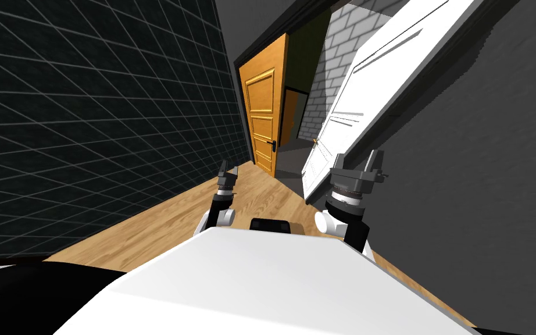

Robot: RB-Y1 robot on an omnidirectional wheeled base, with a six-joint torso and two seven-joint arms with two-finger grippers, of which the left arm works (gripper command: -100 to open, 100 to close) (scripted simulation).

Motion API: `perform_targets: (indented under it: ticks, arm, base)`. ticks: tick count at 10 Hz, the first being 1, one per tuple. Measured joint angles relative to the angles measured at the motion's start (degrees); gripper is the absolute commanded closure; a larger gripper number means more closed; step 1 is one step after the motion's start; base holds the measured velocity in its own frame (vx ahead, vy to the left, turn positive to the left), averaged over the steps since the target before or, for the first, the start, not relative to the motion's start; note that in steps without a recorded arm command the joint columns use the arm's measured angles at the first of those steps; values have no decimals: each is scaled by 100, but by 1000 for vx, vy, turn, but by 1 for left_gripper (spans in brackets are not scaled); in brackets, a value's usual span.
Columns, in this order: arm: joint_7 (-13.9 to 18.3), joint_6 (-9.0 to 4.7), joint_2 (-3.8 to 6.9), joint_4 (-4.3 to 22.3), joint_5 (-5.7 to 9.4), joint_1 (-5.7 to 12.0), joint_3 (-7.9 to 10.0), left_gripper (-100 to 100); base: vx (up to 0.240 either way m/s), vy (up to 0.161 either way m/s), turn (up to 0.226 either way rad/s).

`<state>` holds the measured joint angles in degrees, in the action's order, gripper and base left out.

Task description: Push the door open

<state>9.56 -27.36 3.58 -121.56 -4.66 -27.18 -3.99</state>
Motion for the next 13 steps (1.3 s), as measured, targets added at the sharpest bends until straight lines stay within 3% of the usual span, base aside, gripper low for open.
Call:
perform_targets:
  ticks: [2, 13]
  arm:
    - [21, 50, 42, 249, -3, 225, -13, -100]
    - [123, 32, 153, 1470, -59, 998, -248, -100]
  base:
    - [139, 44, -26]
    - [103, 42, -27]
